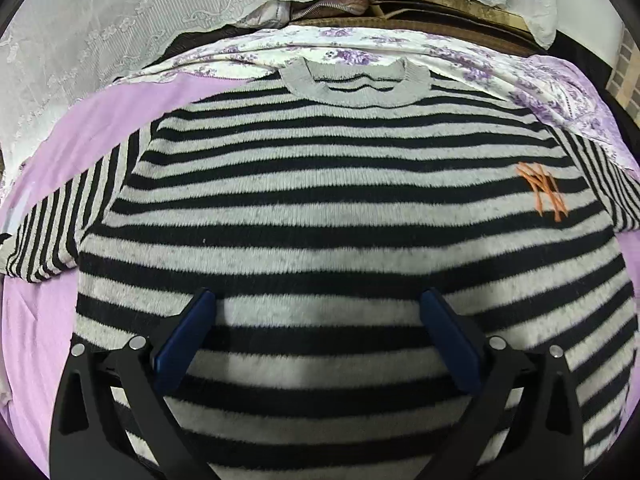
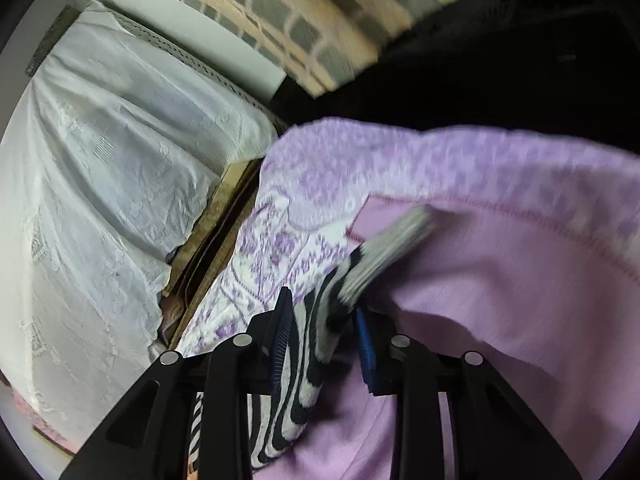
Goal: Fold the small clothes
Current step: 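Carry the held sleeve across the sweater body toward the collar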
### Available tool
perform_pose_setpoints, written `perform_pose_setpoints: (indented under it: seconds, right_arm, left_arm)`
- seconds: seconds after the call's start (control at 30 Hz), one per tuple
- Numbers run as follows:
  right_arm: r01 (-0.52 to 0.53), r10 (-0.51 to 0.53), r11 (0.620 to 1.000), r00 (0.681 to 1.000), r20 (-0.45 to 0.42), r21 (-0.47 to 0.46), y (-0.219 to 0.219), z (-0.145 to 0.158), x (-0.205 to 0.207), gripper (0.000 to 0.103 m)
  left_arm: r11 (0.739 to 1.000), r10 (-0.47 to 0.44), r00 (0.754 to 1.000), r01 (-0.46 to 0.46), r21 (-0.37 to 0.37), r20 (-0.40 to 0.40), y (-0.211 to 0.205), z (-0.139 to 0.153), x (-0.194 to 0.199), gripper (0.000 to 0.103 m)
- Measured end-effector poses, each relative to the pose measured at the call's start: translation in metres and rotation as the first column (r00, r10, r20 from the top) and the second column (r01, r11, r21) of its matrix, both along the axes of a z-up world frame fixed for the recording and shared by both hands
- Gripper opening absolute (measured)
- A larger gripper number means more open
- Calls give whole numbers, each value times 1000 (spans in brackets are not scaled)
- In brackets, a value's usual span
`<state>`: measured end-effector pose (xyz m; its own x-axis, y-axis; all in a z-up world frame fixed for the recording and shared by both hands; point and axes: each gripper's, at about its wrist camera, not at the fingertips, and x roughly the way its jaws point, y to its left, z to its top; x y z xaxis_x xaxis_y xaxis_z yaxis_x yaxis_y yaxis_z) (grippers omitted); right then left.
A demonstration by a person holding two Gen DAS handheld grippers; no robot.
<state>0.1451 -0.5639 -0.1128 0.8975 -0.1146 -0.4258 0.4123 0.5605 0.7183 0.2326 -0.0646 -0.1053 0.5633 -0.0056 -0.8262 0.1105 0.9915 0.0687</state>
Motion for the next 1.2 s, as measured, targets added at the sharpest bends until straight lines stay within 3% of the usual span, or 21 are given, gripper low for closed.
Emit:
perform_pose_setpoints:
  seconds: [0.07, 0.1, 0.17, 0.37, 0.43, 0.5, 0.6, 0.8, 0.97, 1.2]
  right_arm:
    - [13, -11, 999, 998, -60, 38, -5, -12, 5, 32]
    - [1, 5, 997, 997, -82, 72, -9, -19, 10, 40]
    - [-1, 10, 994, 997, -78, 112, -14, -25, 11, 40]
    - [-19, 23, 999, 996, -87, 45, -9, -22, 15, 39]
    - [-26, 29, 999, 996, -89, 36, -9, -23, 16, 22]
    - [-37, 40, 999, 995, -90, 35, -10, -24, 16, 12]
    - [-36, 36, 999, 994, -103, 4, -5, -19, 16, 8]
    - [-65, 54, 993, 993, -108, -103, 24, 19, 12, 7]
    - [-101, 88, 985, 992, -94, -143, 56, 54, 16, 7]
    - [-159, 141, 965, 985, -95, -211, 108, 82, 31, 7]
  left_arm:
    - [1000, -7, 1000, 6, -11, -9, 5, 0, -4, 99]
    - [1000, -9, 1000, 9, -18, -16, 8, 0, -7, 99]
    - [999, -14, 1000, 13, -31, -25, 15, 2, -13, 99]
    - [998, 57, 998, -57, -29, 31, 57, 20, -26, 99]
    - [994, 110, 993, -110, -3, 46, 79, 21, -23, 99]
    - [986, 165, 985, -166, 8, 40, 104, 19, -19, 99]
    - [971, 239, 970, -239, 15, 37, 140, 16, -16, 99]
    - [951, 308, 950, -309, 5, 53, 191, 10, -14, 99]
    - [937, 318, 948, -316, -149, -11, 214, -1, -12, 99]
    - [942, 315, 949, -312, -128, 4, 210, -2, -14, 99]
